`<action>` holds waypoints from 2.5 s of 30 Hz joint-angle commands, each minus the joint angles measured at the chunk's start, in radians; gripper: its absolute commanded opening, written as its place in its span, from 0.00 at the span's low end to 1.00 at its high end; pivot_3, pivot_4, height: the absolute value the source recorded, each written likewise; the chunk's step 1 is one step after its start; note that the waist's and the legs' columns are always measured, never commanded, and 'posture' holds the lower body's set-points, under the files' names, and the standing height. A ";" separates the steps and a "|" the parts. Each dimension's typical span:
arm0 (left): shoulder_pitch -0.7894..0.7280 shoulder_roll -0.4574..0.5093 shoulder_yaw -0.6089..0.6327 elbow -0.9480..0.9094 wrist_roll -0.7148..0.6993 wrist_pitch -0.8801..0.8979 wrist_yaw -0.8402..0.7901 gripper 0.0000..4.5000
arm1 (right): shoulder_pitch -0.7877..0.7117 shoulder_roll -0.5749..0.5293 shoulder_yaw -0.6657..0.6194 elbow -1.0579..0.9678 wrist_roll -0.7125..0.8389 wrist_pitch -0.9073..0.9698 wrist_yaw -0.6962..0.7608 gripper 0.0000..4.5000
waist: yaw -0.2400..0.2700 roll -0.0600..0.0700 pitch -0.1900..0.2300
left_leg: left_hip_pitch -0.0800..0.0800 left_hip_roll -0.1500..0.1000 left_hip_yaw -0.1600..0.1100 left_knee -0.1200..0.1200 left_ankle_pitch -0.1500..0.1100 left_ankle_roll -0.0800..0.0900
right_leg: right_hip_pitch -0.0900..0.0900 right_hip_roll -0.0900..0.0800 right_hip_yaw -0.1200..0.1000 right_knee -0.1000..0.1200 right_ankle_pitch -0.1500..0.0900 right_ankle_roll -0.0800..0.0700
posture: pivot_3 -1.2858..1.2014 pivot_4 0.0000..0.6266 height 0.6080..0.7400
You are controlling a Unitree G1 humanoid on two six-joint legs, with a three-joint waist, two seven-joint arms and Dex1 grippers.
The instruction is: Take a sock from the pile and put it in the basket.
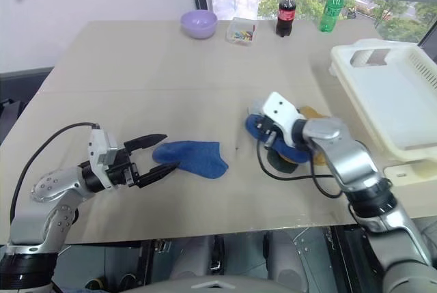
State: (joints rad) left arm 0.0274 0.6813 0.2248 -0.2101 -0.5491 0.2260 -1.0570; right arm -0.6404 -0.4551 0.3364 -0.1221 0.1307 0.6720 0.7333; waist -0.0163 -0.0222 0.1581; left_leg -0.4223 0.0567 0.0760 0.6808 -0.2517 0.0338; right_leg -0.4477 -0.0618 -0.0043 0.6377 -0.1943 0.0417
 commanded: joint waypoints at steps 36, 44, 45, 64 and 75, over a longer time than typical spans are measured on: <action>-0.589 -0.062 -0.149 0.705 0.288 -0.128 0.096 1.00 | 0.165 0.257 -0.203 -0.038 0.052 0.124 -0.147 0.65 | -0.013 0.000 0.001 | 0.004 0.000 -0.003 0.000 0.002 -0.003 | 0.003 0.003 -0.001 0.005 -0.002 0.003 | 0.52 0.24 0.92; -0.641 -0.048 -0.177 0.825 0.347 -0.160 0.080 1.00 | 0.115 0.319 -0.278 0.050 0.130 0.173 -0.201 0.65 | -0.018 0.000 0.001 | 0.000 0.000 -0.003 0.000 0.002 -0.003 | 0.000 0.003 0.000 0.004 0.003 0.003 | 0.52 0.24 0.92; -0.639 -0.047 -0.178 0.833 0.355 -0.166 0.081 1.00 | 0.116 0.324 -0.279 0.058 0.141 0.182 -0.202 0.65 | -0.018 0.000 0.001 | 0.000 0.000 -0.003 0.000 0.002 -0.003 | 0.000 0.003 0.000 0.004 0.003 0.003 | 0.52 0.24 0.92; -0.617 -0.046 -0.213 0.847 0.411 -0.118 0.093 0.69 | 0.121 0.292 -0.139 0.111 0.131 0.147 -0.188 0.00 | -0.019 0.000 0.001 | 0.002 0.000 -0.003 0.000 0.002 -0.003 | 0.002 0.003 0.000 0.005 0.002 0.003 | 0.52 0.24 0.92; -0.592 -0.042 -0.234 0.824 0.428 -0.112 0.091 0.01 | 0.123 0.289 -0.113 0.109 0.119 0.122 -0.185 0.00 | -0.022 0.000 0.000 | 0.006 0.001 -0.003 0.000 0.002 -0.003 | 0.004 0.003 0.001 0.007 0.001 0.000 | 0.52 0.24 0.92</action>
State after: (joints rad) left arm -0.5936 0.6236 -0.0039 0.5977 -0.1451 0.0963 -0.9789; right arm -0.5073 -0.1641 0.2198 0.0009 0.2485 0.8055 0.5408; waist -0.0379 -0.0225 0.1582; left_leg -0.4164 0.0573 0.0737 0.6810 -0.2495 0.0309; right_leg -0.4442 -0.0587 -0.0033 0.6442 -0.1938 0.0418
